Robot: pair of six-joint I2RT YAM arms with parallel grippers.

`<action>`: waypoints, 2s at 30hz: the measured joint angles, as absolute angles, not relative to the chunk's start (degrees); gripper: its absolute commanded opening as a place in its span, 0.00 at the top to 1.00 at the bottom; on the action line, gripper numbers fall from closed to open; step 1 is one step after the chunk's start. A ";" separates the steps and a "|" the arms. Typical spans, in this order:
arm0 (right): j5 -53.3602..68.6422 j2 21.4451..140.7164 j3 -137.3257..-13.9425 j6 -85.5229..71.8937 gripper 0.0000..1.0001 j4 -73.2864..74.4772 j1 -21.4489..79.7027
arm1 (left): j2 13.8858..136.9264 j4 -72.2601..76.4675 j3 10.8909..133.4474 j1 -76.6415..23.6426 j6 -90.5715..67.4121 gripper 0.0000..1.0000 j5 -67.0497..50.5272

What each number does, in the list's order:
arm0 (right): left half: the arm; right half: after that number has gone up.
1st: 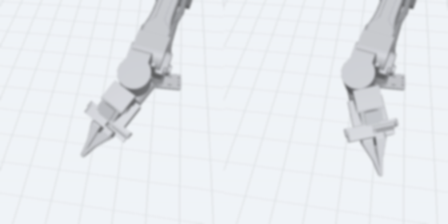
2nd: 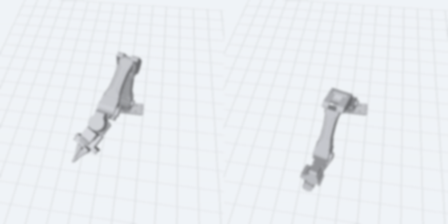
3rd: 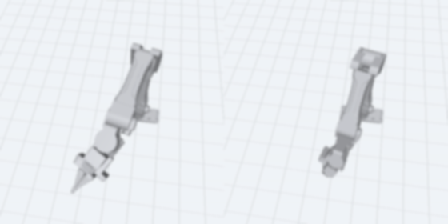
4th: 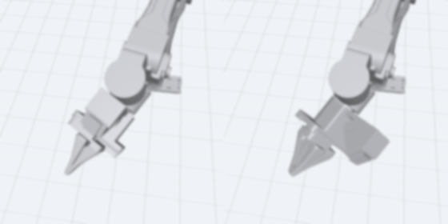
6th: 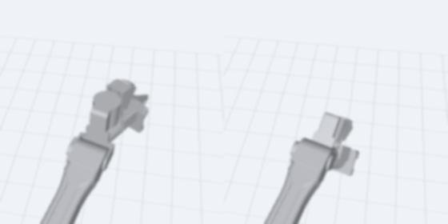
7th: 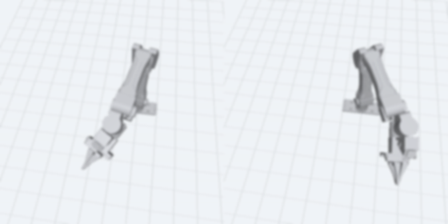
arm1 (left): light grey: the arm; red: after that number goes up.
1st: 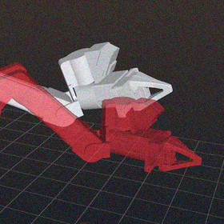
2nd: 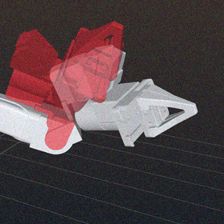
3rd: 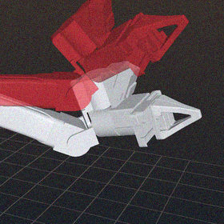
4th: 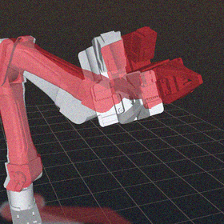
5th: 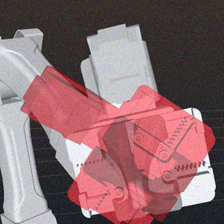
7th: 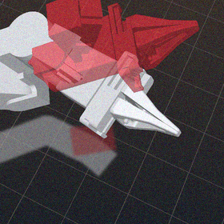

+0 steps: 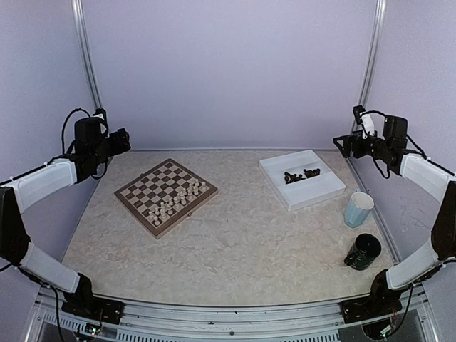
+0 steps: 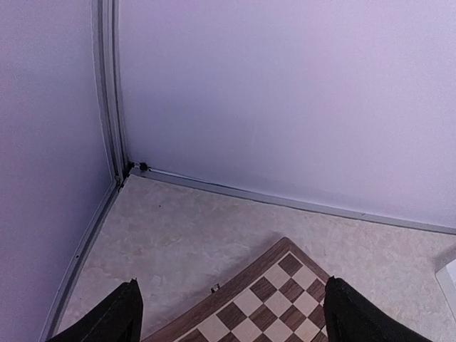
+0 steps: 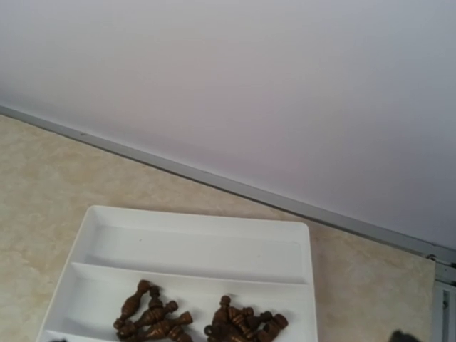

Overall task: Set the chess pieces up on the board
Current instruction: Position the chessboard at the center of the board.

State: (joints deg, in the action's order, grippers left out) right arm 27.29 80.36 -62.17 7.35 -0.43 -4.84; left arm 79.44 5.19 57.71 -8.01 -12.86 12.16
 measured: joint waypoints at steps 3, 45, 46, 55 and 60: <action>29.82 80.38 -60.99 7.33 0.03 -2.09 -5.28 | 82.26 4.10 62.54 -5.37 -15.51 0.16 9.32; 33.67 117.38 -83.99 22.83 0.34 13.87 29.52 | 140.11 -13.80 108.55 0.80 -22.46 0.25 -25.91; 33.36 118.28 -85.25 22.50 0.33 14.00 29.52 | 139.04 -13.54 106.85 0.80 -22.35 0.25 -26.02; 26.52 130.34 -100.49 16.80 0.33 13.30 29.54 | 127.66 -14.35 90.30 0.97 -21.63 0.27 -25.52; 23.83 139.72 -112.14 13.87 0.34 13.89 29.58 | 122.58 -14.61 82.98 0.97 -21.65 0.27 -25.41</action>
State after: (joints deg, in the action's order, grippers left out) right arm 23.83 139.72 -112.14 13.87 13.89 29.58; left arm 122.58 -14.61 82.98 0.97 -21.65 -25.41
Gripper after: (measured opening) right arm 0.664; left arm 0.730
